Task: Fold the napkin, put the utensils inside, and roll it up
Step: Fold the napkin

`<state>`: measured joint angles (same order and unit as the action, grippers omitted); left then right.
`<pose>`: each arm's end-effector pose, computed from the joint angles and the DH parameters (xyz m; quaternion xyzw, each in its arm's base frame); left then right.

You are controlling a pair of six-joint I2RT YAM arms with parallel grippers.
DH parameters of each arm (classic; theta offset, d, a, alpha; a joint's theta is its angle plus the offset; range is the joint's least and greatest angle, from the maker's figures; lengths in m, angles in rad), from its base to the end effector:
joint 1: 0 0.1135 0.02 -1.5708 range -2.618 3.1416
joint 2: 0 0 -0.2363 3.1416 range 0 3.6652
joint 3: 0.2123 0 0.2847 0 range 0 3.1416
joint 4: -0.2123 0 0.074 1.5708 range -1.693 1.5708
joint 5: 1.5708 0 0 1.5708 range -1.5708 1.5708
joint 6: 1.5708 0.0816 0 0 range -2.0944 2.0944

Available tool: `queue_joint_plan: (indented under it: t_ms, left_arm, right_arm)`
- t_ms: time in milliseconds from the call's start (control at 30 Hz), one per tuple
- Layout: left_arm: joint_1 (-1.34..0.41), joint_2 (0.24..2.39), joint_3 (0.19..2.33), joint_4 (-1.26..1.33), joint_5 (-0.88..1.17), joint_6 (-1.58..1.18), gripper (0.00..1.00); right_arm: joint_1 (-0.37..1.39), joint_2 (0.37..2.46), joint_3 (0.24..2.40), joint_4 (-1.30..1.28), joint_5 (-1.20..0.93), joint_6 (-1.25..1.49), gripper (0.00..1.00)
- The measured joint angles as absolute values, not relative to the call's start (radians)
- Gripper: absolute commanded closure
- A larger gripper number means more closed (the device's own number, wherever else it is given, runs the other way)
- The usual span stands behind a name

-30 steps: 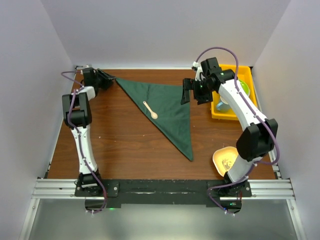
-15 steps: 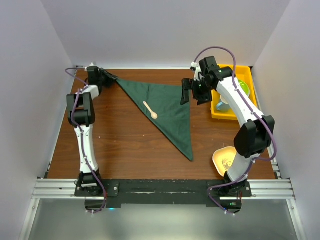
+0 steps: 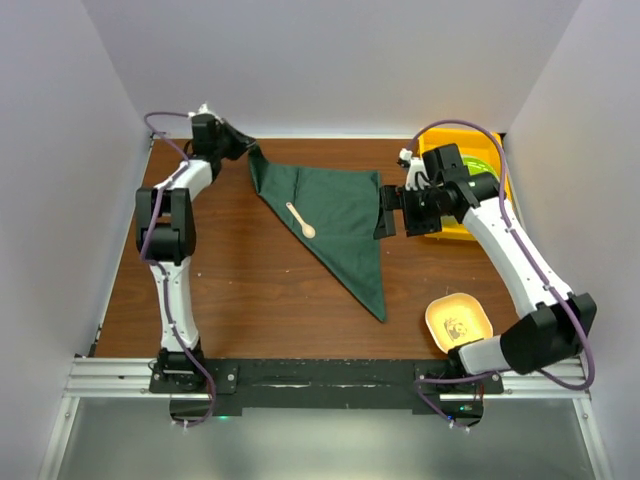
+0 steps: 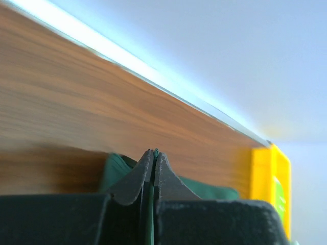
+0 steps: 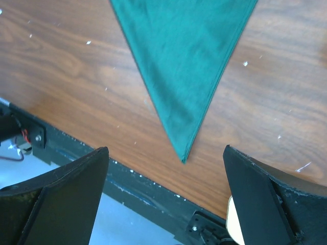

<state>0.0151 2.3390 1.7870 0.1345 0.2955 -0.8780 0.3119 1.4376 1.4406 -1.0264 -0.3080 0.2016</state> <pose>0.5919 -0.0148 0.1269 -0.2857 0.7825 -0.3376 0.4382 0.3215 0.1296 0.2789 -0.0938 0.9477 0.2107 0.2208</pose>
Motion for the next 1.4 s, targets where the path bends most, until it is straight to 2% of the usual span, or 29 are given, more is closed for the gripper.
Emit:
queue_joint_plan:
  t_ms: [267, 433, 667, 933, 1400]
  left_arm:
    - [-0.227, 1.966, 1.446, 0.184, 0.302, -0.879, 1.00]
    - [-0.326, 1.874, 1.275, 0.175, 0.300, -0.876, 1.00]
    - [-0.411, 1.862, 1.141, 0.154, 0.295, -0.886, 1.00]
    - [-0.490, 1.866, 1.113, 0.199, 0.290, -0.934, 1.00]
    - [-0.498, 1.911, 1.090, 0.194, 0.272, -0.942, 1.00]
  right_arm:
    - [0.312, 1.314, 1.345, -0.995, -0.368, 0.208, 0.02]
    - [0.316, 1.261, 1.320, -0.971, -0.404, 0.215, 0.02]
    - [0.338, 1.219, 1.281, -0.973, -0.419, 0.224, 0.02]
    - [0.357, 1.188, 1.243, -0.974, -0.419, 0.224, 0.02]
    - [0.366, 1.167, 1.207, -0.973, -0.414, 0.224, 0.02]
